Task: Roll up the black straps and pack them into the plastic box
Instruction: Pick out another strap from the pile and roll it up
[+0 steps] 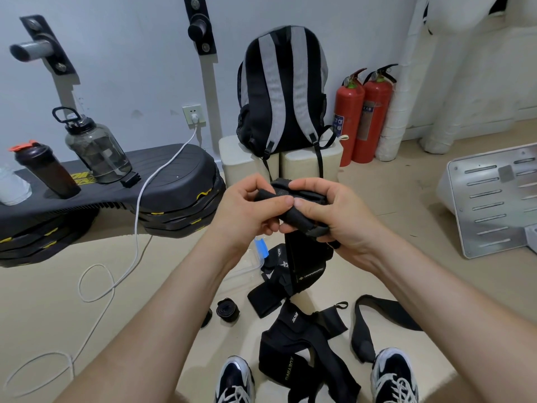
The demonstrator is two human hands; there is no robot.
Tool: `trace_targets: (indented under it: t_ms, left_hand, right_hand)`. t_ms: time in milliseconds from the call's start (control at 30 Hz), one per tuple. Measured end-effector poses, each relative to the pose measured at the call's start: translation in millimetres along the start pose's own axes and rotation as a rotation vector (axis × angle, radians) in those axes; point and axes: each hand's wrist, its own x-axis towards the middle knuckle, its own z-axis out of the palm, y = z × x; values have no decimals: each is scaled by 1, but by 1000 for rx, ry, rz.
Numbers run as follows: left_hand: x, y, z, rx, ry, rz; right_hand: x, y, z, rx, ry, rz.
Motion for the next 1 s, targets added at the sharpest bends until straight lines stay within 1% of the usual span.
trace_targets:
  t_ms: [100, 167, 233, 333, 400, 433, 633, 833, 1000]
  left_hand:
    - [3, -4, 1, -18, 80, -31]
    - [5, -6, 0, 0, 79, -33]
    - [4, -7, 0, 29, 12, -9]
    - [0, -4, -7, 7, -135, 0]
    - [-1, -3, -14, 30, -203, 13]
    - [0, -2, -16, 38, -209, 25]
    - [2, -6, -11, 37, -152, 101]
    - [0, -3, -4, 77, -110, 143]
    - [-1, -2, -4, 36, -91, 158]
  right_hand:
    - [-2, -1, 1, 35, -39, 16]
    - [-2, 0, 2, 77, -61, 16]
    - [-1, 1, 1, 111, -20, 20]
    - [-1, -1, -3, 119, 47, 36]
    - [-2, -2, -5, 123, 53, 39]
    - [-2, -2, -5, 132, 46, 41]
    - [-2, -3, -4, 188, 31, 49]
    - [-5, -5, -2, 58, -32, -15]
    - [-4, -5, -3, 4, -31, -40]
